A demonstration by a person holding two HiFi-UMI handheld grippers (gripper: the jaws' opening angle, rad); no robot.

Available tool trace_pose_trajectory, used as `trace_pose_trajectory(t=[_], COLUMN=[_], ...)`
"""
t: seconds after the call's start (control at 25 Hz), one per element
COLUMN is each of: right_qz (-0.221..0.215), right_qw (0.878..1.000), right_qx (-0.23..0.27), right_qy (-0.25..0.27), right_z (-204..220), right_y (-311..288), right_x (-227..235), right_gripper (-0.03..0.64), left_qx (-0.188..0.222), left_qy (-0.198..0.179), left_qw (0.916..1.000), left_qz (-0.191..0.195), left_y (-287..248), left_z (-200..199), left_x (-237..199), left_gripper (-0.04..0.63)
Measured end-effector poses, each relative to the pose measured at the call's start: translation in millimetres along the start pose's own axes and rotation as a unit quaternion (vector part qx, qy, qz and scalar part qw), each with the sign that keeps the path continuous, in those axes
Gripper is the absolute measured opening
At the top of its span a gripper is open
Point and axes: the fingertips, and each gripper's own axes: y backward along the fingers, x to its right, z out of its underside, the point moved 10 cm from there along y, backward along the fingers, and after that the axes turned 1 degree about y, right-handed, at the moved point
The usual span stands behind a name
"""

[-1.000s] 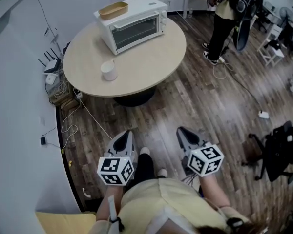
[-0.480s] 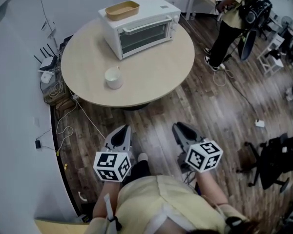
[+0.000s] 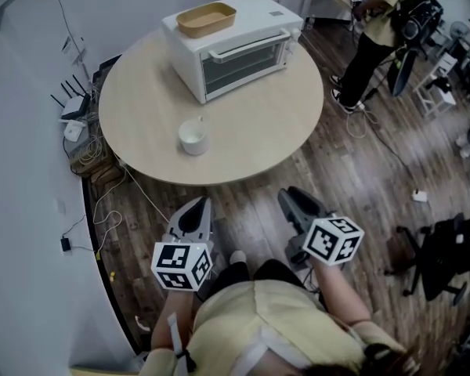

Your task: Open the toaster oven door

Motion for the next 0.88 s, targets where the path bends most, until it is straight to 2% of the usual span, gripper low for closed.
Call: trace_pose_trajectory(t=[0.16,0.32,0.4,0.72,0.88], right_qz=[0.005,0.005,0.001,-0.035,-0.055], right_qw=[1.000,1.000,1.000,0.999,0.998], right_qx=[-0.008,-0.003,0.001,-0.002,-0.010], right_qy=[0.005,0.012,0.009,0.017,0.026], right_z=[-13,-35,-44,-84,-110], right_y=[-15,-33,-43,-95,-122], right_x=[-3,-5,-2,15,24], right_gripper=[0.098,0.110,0.115,0.132,0.133], left_qx=[0.005,0.014,0.015,0.028,0.035], left_qy=[0.011,-0.003,0.002,0.026,0.026], left_qw=[0.9999,0.9997,0.9996,0.9967,0.9949], left_qz=[0.000,-0.018,-0.024,-0.072,-0.091], left_y=[-4,-12,-16,-52,-76], left_z=[-8,-16,-18,-36,-50], left_x=[-10,-17,-19,-33,-37], left_gripper=[0.002,0.002,0.002,0.003,0.003])
